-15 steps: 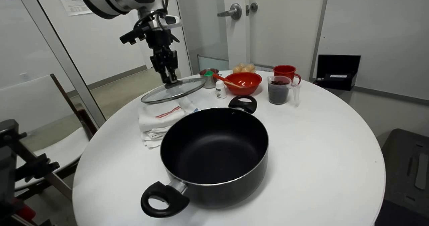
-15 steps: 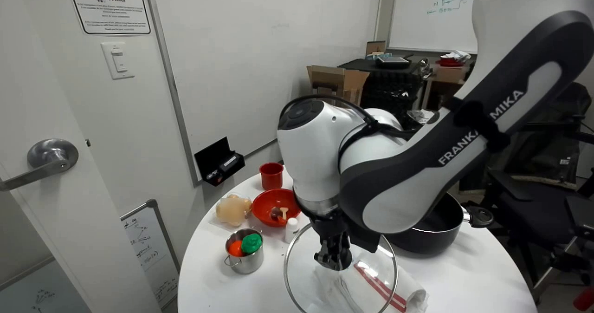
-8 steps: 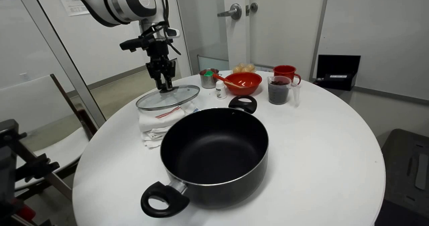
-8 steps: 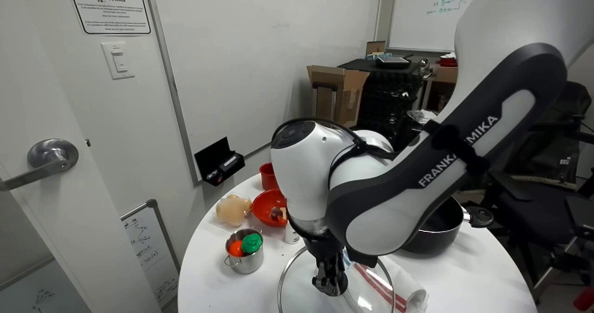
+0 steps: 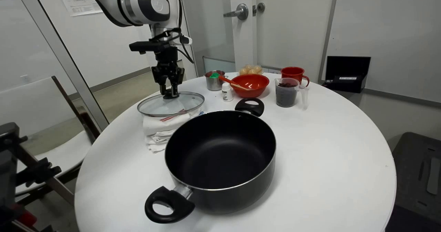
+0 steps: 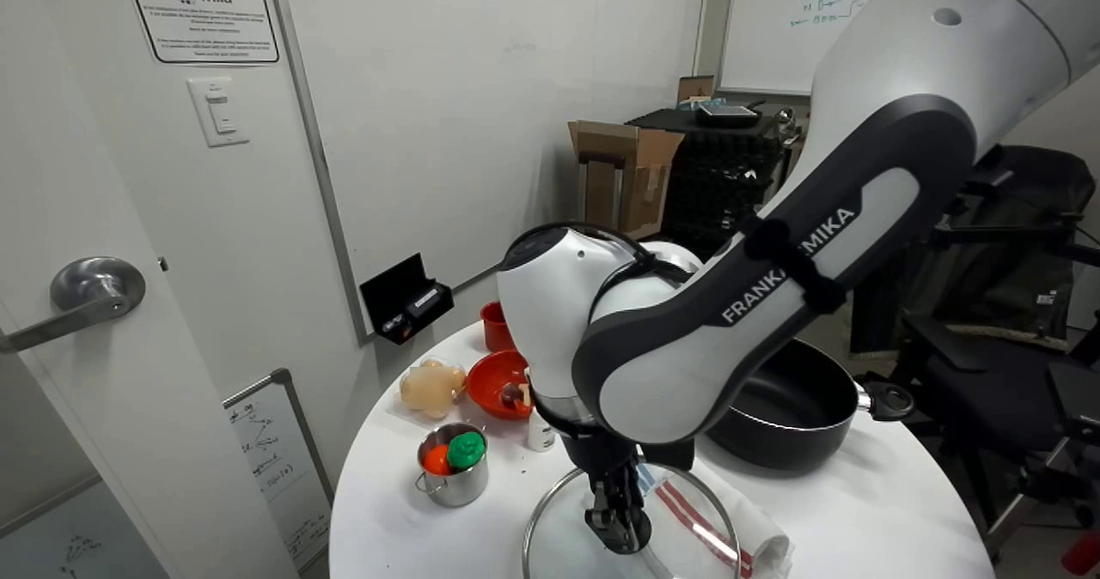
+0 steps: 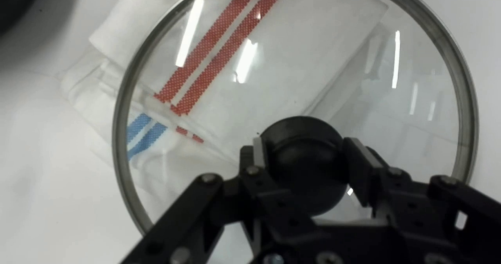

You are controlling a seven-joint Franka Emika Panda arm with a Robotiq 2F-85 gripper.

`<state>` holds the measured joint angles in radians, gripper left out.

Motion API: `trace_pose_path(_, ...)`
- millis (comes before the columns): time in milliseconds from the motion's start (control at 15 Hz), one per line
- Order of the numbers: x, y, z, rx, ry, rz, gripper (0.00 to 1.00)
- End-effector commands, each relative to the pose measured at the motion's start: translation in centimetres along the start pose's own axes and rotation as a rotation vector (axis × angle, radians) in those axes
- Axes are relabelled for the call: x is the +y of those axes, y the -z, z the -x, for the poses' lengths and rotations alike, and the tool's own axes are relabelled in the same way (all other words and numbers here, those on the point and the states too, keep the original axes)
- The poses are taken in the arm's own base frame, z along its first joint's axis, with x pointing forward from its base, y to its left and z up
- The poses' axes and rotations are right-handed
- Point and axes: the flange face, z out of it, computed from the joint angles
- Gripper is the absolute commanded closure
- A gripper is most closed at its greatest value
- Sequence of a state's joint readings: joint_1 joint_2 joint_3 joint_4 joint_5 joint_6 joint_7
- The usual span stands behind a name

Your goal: Remove the glass lid from the black pot and put it on the table

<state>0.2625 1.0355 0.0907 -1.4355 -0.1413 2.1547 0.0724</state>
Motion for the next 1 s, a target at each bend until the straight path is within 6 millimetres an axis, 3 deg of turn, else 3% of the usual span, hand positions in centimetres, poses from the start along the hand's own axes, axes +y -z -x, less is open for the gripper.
trace_pose_path(0,0.28,0.68,-0.83,-0.036,0.028,-0.023,0.74)
trace_pose_path(200,0.21,0.59,-1.06,-0.045,0.033,-0.017,0.74)
trace_pose_path(333,0.24,0.61,-1.18,-0.047,0.030,-0.014,0.52)
trace_pose_path(600,0.27,0.65,-1.41,-0.049,0.028,-0.017,0.45)
trace_pose_path(867,0.30,1.26,-1.65,-0.052,0.025,-0.019,0.28)
trace_pose_path(933,0.28,1.44,-1.73,-0.051,0.025,-0.019,0.27)
